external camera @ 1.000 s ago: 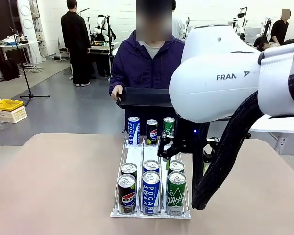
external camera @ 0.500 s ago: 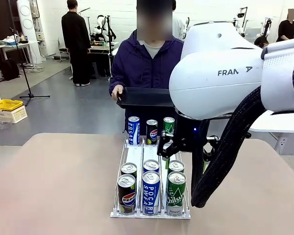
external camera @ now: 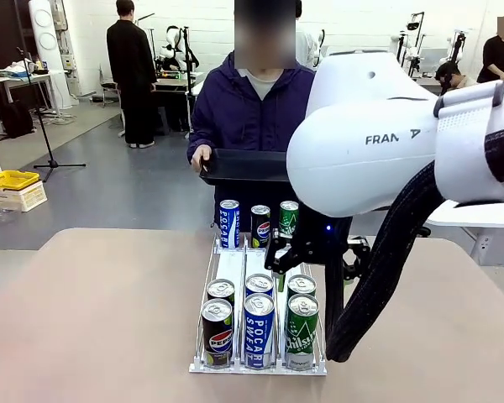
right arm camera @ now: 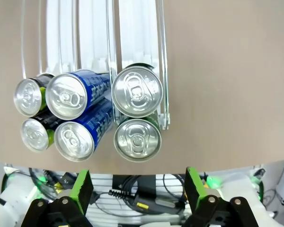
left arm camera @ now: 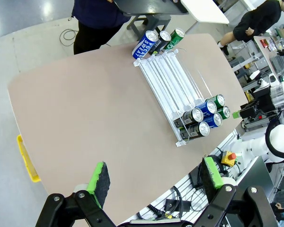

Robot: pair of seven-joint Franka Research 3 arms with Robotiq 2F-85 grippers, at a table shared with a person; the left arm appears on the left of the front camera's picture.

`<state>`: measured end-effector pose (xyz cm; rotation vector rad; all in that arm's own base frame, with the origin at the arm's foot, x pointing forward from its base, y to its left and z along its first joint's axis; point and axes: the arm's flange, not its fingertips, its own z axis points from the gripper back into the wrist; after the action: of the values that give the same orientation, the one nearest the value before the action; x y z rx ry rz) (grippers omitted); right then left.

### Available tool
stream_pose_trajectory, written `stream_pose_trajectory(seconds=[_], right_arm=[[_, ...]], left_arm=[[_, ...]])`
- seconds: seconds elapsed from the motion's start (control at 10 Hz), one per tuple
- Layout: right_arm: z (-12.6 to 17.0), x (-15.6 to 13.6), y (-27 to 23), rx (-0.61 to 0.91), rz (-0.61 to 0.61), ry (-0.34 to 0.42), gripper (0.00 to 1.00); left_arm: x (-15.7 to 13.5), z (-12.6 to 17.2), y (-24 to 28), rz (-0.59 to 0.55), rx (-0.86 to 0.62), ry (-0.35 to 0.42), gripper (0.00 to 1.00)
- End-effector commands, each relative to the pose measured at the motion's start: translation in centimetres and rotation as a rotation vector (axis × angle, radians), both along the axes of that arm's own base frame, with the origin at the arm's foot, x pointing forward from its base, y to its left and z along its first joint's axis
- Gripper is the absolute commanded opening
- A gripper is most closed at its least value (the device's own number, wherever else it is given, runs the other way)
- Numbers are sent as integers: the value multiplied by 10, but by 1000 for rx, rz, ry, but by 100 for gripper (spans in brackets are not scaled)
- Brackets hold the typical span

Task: Retrieve and hand over the desired beverage to the person.
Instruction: Pick up a can of the same type that the person held from the Automatic Can Dispenser.

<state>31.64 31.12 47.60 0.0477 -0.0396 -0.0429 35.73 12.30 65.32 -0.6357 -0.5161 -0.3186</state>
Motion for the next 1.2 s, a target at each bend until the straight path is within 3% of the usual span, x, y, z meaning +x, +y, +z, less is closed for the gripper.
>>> stream_pose_trajectory(seconds=[0.0, 0.5, 1.1], right_arm=[[-18, 3, -2, -7, 20, -5, 100], [-45, 8, -8, -22, 4, 56, 100], [-57, 15, -4, -15, 45, 56, 100]], left_arm=[[0, 1, 2, -16, -5, -8, 100], [0, 1, 2, -16, -5, -8, 100], [0, 1, 2, -16, -5, -8, 100]])
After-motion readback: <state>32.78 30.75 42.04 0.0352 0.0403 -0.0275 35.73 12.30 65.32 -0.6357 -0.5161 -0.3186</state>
